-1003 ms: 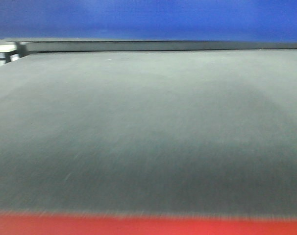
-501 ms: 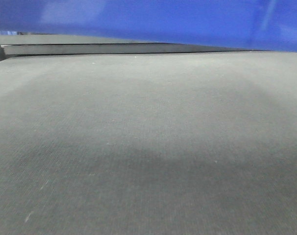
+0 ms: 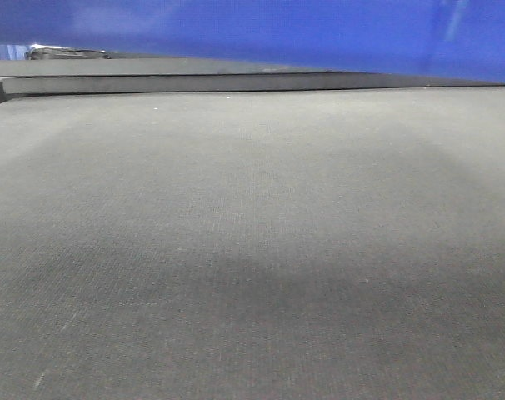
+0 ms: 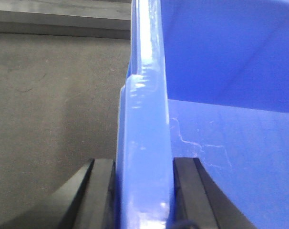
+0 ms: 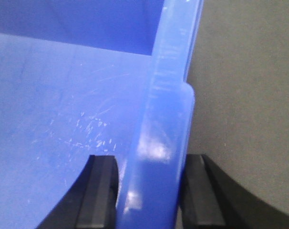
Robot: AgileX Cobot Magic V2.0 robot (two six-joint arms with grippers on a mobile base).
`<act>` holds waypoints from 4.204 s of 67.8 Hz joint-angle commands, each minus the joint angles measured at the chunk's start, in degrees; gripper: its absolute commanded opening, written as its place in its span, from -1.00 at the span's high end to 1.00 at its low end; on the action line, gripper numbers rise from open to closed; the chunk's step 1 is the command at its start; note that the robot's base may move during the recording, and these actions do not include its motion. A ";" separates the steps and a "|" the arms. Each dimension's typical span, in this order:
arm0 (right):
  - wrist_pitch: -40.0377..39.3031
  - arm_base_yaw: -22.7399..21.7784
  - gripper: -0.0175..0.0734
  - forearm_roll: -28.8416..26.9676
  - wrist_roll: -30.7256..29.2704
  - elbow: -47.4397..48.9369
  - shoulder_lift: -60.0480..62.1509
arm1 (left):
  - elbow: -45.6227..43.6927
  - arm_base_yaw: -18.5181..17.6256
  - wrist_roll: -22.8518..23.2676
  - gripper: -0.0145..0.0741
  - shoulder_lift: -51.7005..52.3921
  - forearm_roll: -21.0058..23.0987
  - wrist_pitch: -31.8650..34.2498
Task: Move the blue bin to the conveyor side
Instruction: 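Lower the blue bin onto the grey conveyor belt with both grippers, then open both grippers and lift them off the bin rims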
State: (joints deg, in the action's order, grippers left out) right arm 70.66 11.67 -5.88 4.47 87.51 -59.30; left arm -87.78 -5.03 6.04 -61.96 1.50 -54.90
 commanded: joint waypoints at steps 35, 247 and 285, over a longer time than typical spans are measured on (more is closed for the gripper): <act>-8.82 -0.27 0.79 3.37 -1.86 0.93 1.19 | -1.04 0.25 0.02 0.69 1.01 -3.28 8.10; -40.59 -0.27 0.78 10.25 -1.96 -63.67 57.41 | 59.75 0.25 -2.86 0.71 53.36 -8.22 20.57; -41.14 -0.27 0.79 10.25 -1.96 -64.66 59.30 | 60.84 0.25 -2.86 0.71 55.46 -8.35 20.42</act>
State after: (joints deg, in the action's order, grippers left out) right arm 31.27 11.67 3.69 2.92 22.96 -0.30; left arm -26.97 -5.03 3.01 -6.85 -6.77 -35.67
